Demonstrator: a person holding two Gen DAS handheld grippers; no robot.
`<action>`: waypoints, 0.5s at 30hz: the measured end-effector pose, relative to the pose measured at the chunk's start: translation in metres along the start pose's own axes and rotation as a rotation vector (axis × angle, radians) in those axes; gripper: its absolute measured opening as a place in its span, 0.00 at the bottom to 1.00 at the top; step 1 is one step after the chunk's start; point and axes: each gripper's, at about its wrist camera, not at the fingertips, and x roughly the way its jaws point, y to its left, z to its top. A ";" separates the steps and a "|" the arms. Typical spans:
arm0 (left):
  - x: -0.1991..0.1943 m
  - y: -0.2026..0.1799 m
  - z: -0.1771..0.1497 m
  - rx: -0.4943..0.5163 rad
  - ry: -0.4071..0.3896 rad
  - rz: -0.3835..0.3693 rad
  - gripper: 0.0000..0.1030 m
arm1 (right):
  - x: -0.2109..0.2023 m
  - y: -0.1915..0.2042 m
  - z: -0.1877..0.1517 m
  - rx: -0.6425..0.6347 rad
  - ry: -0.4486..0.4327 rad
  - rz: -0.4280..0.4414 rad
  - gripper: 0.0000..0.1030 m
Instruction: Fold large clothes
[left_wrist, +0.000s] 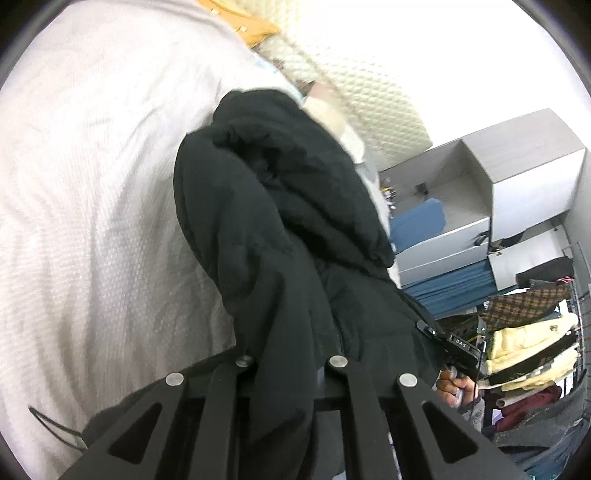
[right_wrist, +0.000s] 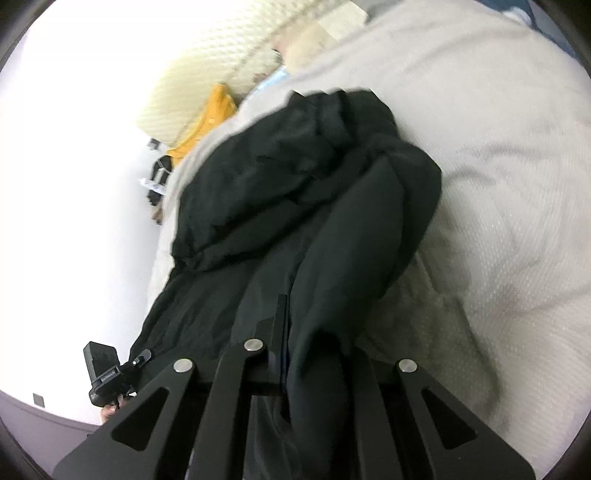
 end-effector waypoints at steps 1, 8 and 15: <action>-0.011 -0.001 -0.003 -0.001 -0.005 -0.008 0.09 | -0.008 0.004 -0.001 -0.010 -0.007 0.017 0.06; -0.085 -0.011 -0.032 0.024 -0.016 -0.022 0.08 | -0.063 -0.009 -0.015 -0.051 -0.010 0.102 0.06; -0.130 -0.013 -0.072 0.025 0.018 -0.049 0.06 | -0.108 -0.023 -0.047 -0.118 -0.025 0.126 0.05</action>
